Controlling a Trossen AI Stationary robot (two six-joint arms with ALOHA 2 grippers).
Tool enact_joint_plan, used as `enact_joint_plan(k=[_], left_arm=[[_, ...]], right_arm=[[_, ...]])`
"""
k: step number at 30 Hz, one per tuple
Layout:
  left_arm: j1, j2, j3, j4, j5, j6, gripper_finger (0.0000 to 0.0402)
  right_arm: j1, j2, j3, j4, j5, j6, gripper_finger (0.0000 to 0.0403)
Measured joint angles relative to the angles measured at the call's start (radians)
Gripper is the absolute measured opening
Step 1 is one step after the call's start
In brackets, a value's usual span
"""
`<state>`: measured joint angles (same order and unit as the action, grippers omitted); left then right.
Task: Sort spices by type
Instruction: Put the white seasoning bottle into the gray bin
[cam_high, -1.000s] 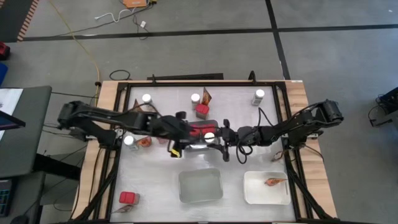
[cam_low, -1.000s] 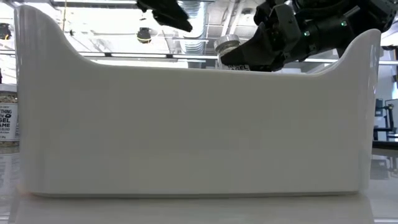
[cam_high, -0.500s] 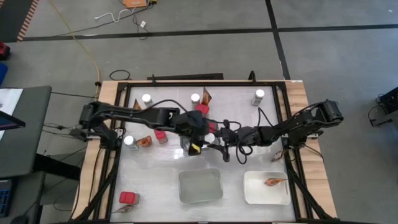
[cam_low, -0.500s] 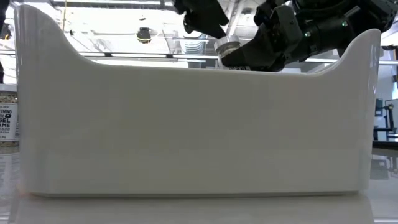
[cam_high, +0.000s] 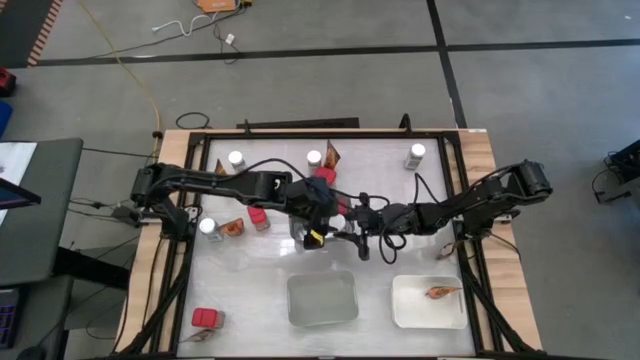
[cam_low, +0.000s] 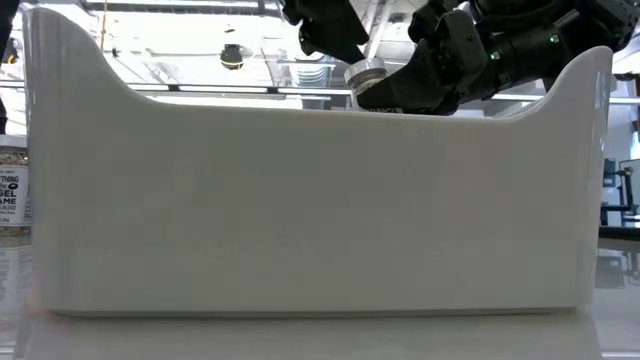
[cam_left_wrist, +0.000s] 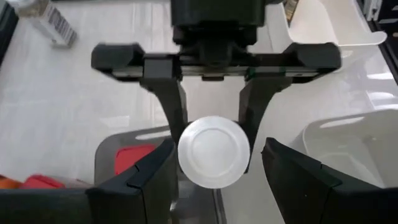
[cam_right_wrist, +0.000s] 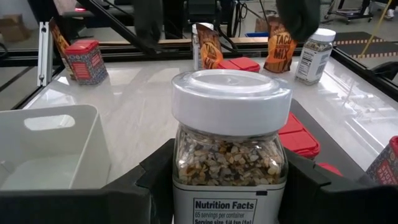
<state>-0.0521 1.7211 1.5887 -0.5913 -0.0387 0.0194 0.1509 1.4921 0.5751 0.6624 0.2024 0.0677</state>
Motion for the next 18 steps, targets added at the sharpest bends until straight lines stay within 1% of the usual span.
enact_joint_plan(k=[5, 10, 14, 18], left_arm=[[0.001, 0.0, 0.0, 0.029, 0.0, -0.064, 0.0222], [0.0, 0.0, 0.0, 0.004, 0.0, -0.041, 0.023], [-0.002, 0.0, 0.0, -0.016, -0.006, -0.016, 0.0266], [-0.003, 0.0, 0.0, -0.02, -0.035, -0.056, 0.0306]], right_arm=[[0.0, 0.0, 0.0, -0.001, 0.0, 0.0, 0.0221], [0.0, 0.0, 0.0, -0.007, 0.0, 0.0, 0.0221], [0.0, 0.0, 0.0, -0.013, 0.0, -0.005, 0.0221], [0.0, 0.0, 0.0, -0.014, 0.0, -0.012, 0.0221]])
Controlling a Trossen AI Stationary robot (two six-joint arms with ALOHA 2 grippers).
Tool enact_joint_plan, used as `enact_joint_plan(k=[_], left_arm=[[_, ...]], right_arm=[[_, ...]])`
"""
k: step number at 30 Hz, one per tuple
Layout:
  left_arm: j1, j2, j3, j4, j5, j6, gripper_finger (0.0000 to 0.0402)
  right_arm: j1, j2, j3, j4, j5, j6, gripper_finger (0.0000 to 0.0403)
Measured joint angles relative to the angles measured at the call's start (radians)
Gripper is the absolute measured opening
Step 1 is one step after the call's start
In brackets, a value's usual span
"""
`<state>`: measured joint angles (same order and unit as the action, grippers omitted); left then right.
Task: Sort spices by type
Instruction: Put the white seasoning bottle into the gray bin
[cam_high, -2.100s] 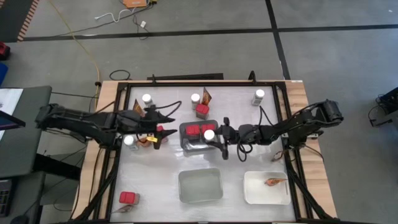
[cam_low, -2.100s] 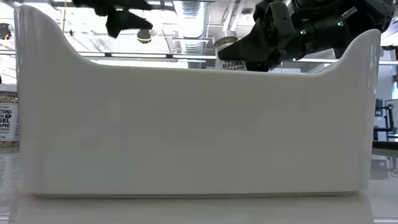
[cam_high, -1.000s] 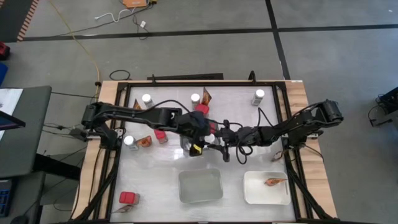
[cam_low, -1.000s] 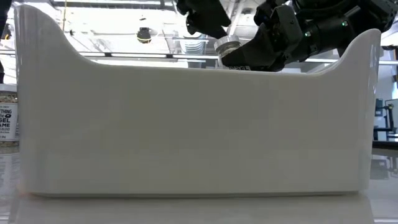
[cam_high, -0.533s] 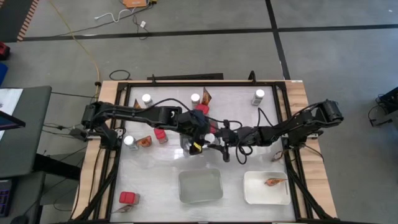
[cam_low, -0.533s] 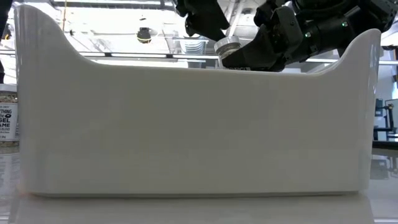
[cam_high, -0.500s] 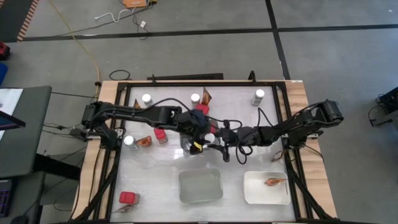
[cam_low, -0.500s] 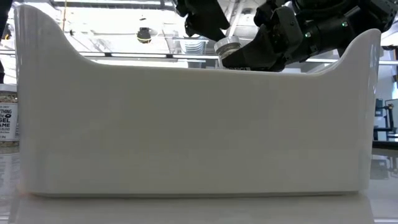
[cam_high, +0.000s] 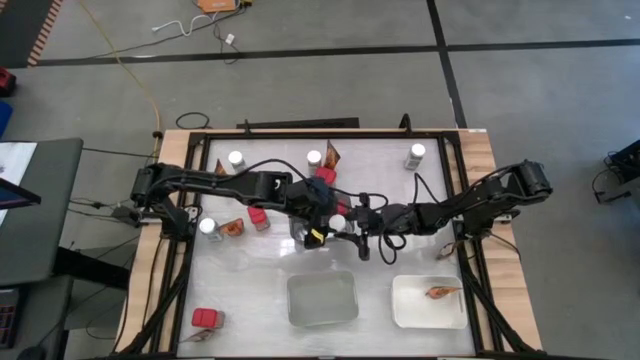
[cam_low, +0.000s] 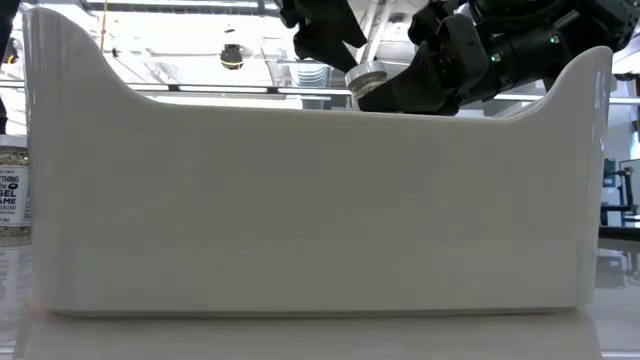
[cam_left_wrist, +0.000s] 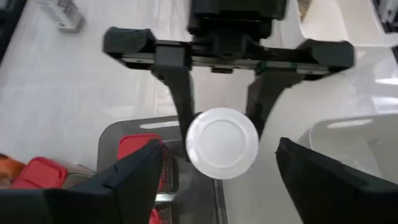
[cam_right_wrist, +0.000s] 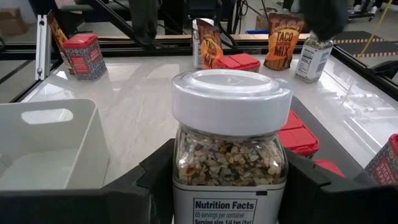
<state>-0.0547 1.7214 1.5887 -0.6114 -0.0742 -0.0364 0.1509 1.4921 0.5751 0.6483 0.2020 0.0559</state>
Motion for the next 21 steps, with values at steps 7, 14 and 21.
enact_joint_plan(k=[7, 14, 21], left_arm=[[0.0, 0.0, 0.0, -0.008, -0.001, -0.093, 0.0322], [0.0, 0.011, -0.05, 0.008, 0.002, -0.093, 0.0322], [-0.004, 0.032, -0.082, 0.122, 0.026, -0.065, 0.0322]], right_arm=[[0.0, 0.0, 0.0, 0.004, 0.0, -0.003, 0.0222], [0.023, -0.001, 0.008, 0.029, 0.0, -0.029, 0.0222], [0.032, 0.0, 0.049, -0.031, 0.0, -0.03, 0.0222]])
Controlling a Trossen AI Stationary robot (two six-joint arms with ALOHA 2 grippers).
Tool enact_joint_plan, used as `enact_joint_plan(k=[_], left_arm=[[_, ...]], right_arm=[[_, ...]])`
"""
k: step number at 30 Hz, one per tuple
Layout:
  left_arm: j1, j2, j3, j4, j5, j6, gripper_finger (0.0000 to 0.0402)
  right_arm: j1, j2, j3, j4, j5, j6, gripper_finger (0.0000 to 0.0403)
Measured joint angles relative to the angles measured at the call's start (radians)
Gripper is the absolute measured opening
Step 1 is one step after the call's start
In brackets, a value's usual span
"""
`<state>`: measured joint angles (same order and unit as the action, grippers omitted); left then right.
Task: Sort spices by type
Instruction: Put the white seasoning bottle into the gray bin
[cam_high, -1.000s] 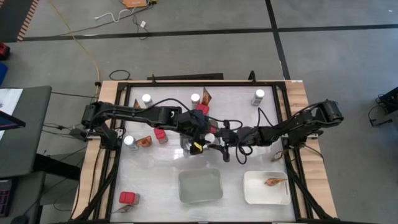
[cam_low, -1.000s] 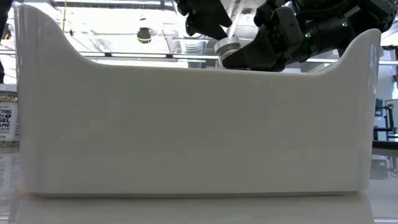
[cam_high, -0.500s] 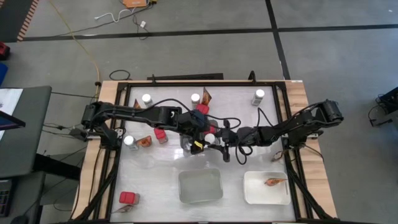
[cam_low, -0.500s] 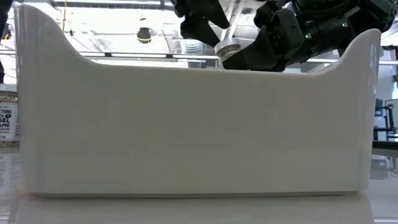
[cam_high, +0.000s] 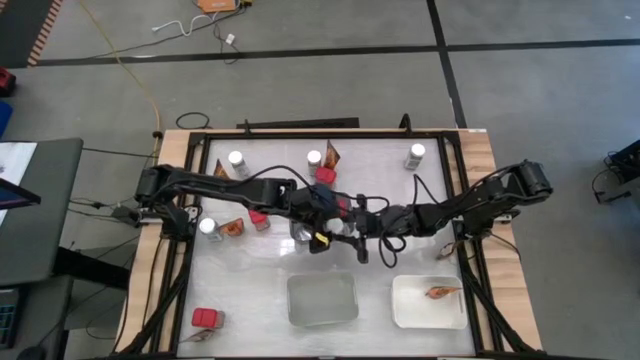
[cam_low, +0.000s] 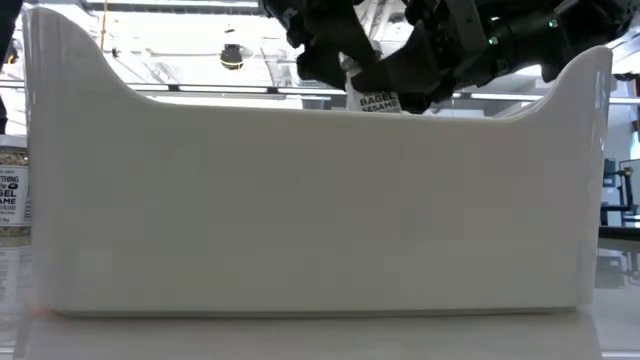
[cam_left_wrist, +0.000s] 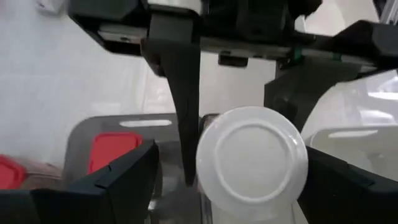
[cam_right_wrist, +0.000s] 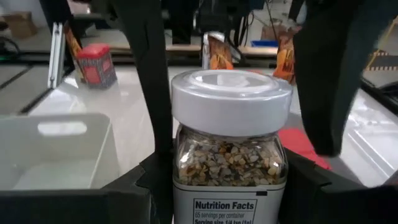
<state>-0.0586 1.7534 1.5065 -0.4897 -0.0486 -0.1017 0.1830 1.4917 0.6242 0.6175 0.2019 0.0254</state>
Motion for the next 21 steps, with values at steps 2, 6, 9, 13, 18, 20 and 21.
enact_joint_plan(k=[2, 6, 9, 13, 18, 20, 21], left_arm=[[0.0, 0.002, -0.002, -0.005, 0.0, 0.003, 0.0322], [0.0, -0.002, -0.002, 0.01, 0.0, 0.004, 0.0322], [0.0, -0.001, -0.002, 0.012, 0.001, 0.014, 0.032], [0.0, -0.001, -0.006, 0.014, 0.002, 0.013, 0.0293], [0.0, -0.001, -0.006, 0.014, 0.007, 0.014, 0.0227], [0.0, -0.001, -0.006, 0.013, 0.008, 0.014, 0.02], [0.0, -0.001, -0.006, 0.013, 0.01, 0.015, 0.0196]], right_arm=[[0.001, 0.003, 0.008, -0.026, 0.0, 0.0, 0.0222], [0.001, 0.003, 0.013, -0.03, 0.0, 0.001, 0.0222], [0.001, 0.003, 0.013, -0.035, 0.0, 0.001, 0.0222], [0.001, 0.003, 0.013, -0.036, 0.0, 0.001, 0.0222], [0.0, 0.003, 0.013, -0.036, 0.002, 0.004, 0.0234], [0.0, 0.003, 0.013, -0.038, 0.003, 0.004, 0.0236], [0.0, 0.003, 0.013, -0.037, 0.003, 0.004, 0.0237]])
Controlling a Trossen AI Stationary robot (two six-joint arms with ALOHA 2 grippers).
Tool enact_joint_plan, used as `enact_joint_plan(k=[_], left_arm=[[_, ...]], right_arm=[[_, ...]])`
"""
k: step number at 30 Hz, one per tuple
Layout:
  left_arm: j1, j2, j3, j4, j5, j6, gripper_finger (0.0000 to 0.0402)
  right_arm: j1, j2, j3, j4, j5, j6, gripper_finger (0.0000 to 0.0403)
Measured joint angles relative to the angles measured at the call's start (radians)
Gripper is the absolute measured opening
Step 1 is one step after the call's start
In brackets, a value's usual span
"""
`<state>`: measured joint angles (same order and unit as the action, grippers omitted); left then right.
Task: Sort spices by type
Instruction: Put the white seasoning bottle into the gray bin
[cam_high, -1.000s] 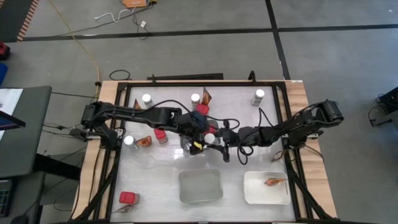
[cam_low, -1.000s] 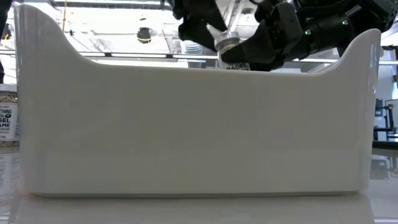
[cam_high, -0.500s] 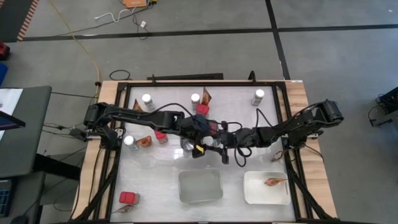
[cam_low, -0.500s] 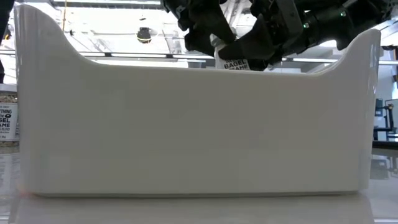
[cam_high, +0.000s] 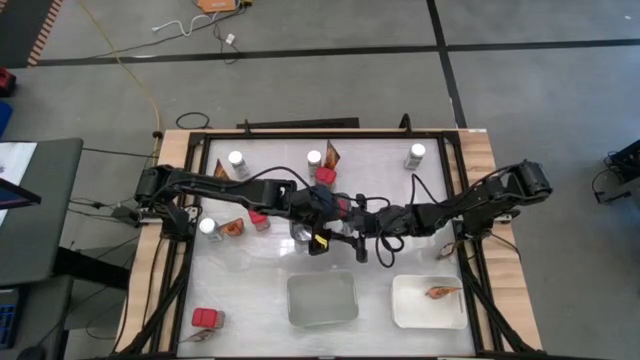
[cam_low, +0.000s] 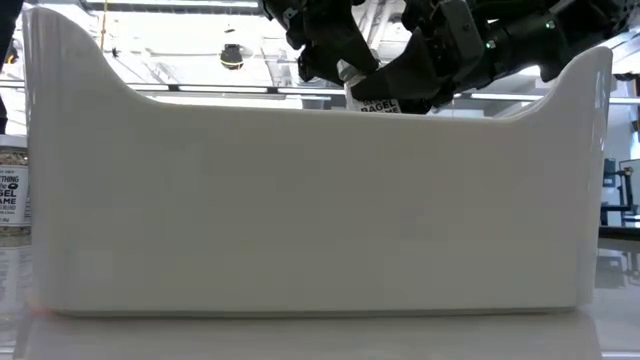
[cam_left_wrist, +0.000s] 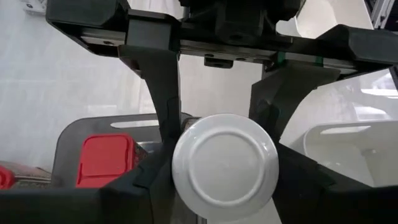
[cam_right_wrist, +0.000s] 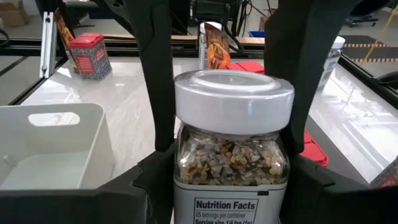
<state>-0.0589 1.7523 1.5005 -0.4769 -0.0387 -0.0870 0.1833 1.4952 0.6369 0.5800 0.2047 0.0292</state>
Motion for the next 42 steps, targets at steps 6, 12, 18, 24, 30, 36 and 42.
enact_joint_plan(k=[6, 12, 18, 24, 30, 36, 42], left_arm=[[0.0, 0.0, 0.0, -0.001, 0.016, 0.0, 0.0196], [0.001, 0.0, 0.0, -0.002, 0.021, 0.0, 0.0196], [0.001, 0.0, 0.0, -0.003, 0.027, -0.001, 0.0196], [0.001, 0.0, -0.002, -0.009, 0.023, 0.014, 0.0196], [0.001, 0.0, -0.002, -0.017, 0.015, 0.026, 0.0196], [0.003, 0.0, 0.0, -0.048, 0.011, 0.024, 0.0196], [0.003, -0.003, 0.103, -0.217, -0.024, -0.034, 0.0196]], right_arm=[[0.0, 0.0, 0.0, -0.005, 0.0, 0.0, 0.0238], [-0.002, 0.0, 0.0, -0.006, 0.0, 0.036, 0.0239], [-0.002, 0.0, 0.0, -0.014, -0.001, 0.071, 0.0239], [0.0, 0.0, 0.001, -0.038, 0.0, 0.081, 0.025], [-0.002, 0.0, 0.0, -0.068, 0.0, 0.09, 0.0287], [-0.009, -0.015, 0.0, -0.181, 0.0, 0.08, 0.0307], [-0.023, -0.096, 0.0, -0.314, 0.0, 0.107, 0.0307]])
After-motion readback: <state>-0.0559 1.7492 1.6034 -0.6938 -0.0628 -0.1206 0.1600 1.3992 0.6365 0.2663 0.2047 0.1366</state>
